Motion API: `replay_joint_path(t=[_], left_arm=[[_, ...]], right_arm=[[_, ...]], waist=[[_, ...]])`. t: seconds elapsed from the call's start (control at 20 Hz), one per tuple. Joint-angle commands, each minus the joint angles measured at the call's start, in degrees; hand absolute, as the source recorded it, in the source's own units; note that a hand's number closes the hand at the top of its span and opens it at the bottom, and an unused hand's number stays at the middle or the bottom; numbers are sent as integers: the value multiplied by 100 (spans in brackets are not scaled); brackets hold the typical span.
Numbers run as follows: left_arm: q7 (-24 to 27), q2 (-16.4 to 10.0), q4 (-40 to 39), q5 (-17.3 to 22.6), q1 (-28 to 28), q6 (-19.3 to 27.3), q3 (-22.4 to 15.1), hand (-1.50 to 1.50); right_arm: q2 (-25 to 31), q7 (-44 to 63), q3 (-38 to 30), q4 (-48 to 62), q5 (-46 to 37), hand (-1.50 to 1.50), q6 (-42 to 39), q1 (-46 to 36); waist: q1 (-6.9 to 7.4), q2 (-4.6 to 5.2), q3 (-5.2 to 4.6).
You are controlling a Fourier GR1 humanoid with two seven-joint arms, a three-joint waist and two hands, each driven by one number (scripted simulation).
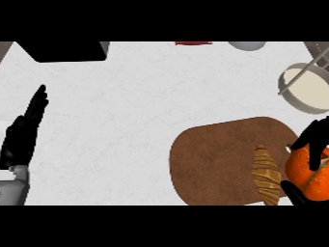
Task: Pick the squash from the cutting board and place it in the tiered basket
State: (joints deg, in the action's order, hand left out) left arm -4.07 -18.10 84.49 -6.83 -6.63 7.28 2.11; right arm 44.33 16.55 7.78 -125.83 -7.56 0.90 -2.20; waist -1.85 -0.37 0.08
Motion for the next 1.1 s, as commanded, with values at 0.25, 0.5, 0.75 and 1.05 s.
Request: replay_joint_path(t=[0.25,0.5,0.75,1.05], left_arm=[[150,85,-336,-25,-253,-133,68,0],[-235,76,3,-81,-364,-193,51,0],[111,313,-59,-332,-116,-118,-173,0],[-113,278,-106,-296,-454,-171,-88,0]], right_arm=[[909,-137,-2136,696,855,150,-1011,-643],[764,-559,-1903,2002,1337,150,-1504,-1475],[835,-1569,-1721,3246,390,150,-1675,-2161],[891,-2029,-1347,3935,-1350,150,-770,-2473]], waist=[[166,41,-12],[268,54,-10],[317,65,-8],[341,83,-7]])
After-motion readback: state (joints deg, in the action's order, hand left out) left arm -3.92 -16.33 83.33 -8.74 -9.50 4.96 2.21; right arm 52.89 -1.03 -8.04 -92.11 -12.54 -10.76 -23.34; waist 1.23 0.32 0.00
